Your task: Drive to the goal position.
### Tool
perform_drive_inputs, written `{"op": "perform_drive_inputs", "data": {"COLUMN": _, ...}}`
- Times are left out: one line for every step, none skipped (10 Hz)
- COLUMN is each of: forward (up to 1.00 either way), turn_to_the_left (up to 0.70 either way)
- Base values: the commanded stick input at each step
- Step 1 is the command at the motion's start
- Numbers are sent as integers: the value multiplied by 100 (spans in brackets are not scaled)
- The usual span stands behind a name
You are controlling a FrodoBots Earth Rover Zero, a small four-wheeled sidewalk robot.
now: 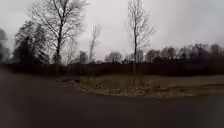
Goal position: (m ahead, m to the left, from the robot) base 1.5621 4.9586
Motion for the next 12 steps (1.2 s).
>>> {"op": "perform_drive_inputs", "data": {"forward": 0, "turn_to_the_left": 45}}
{"op": "perform_drive_inputs", "data": {"forward": 0, "turn_to_the_left": 45}}
{"op": "perform_drive_inputs", "data": {"forward": 0, "turn_to_the_left": 45}}
{"op": "perform_drive_inputs", "data": {"forward": 0, "turn_to_the_left": 45}}
{"op": "perform_drive_inputs", "data": {"forward": 0, "turn_to_the_left": 45}}
{"op": "perform_drive_inputs", "data": {"forward": 0, "turn_to_the_left": 45}}
{"op": "perform_drive_inputs", "data": {"forward": 0, "turn_to_the_left": 45}}
{"op": "perform_drive_inputs", "data": {"forward": 0, "turn_to_the_left": 45}}
{"op": "perform_drive_inputs", "data": {"forward": 0, "turn_to_the_left": 45}}
{"op": "perform_drive_inputs", "data": {"forward": 0, "turn_to_the_left": 45}}
{"op": "perform_drive_inputs", "data": {"forward": 0, "turn_to_the_left": 45}}
{"op": "perform_drive_inputs", "data": {"forward": 0, "turn_to_the_left": 45}}
